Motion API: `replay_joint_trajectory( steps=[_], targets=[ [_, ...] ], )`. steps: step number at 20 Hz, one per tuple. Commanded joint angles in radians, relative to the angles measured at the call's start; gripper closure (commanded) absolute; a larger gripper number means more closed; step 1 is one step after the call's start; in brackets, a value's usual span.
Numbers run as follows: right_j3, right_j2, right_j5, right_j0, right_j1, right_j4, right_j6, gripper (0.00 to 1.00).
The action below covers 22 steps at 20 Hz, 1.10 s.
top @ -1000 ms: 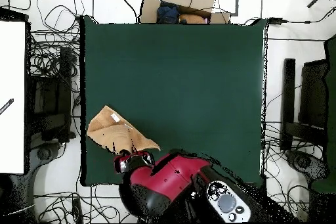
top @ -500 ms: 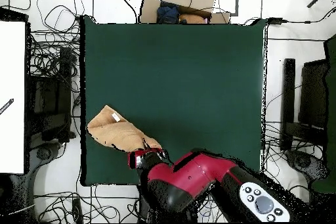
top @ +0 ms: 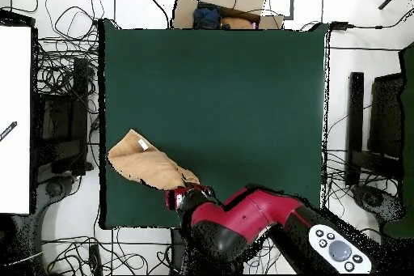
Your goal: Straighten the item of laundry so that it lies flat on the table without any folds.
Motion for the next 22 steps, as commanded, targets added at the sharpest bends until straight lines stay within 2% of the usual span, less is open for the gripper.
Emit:
replay_joint_trajectory(
  steps=[1,6,14,18,22],
  targets=[
    [-0.014,0.06,0.138,-0.022,0.078,-0.113,-0.192,1.0],
    [-0.012,0.073,0.153,-0.043,0.094,-0.137,-0.207,1.0],
    [-0.015,0.054,0.132,-0.048,0.141,-0.242,-0.192,1.0],
    [-0.013,0.094,0.151,-0.099,0.185,-0.249,-0.225,1.0],
    [-0.002,0.162,0.201,-0.162,0.222,-0.194,-0.275,1.0]
  ],
)
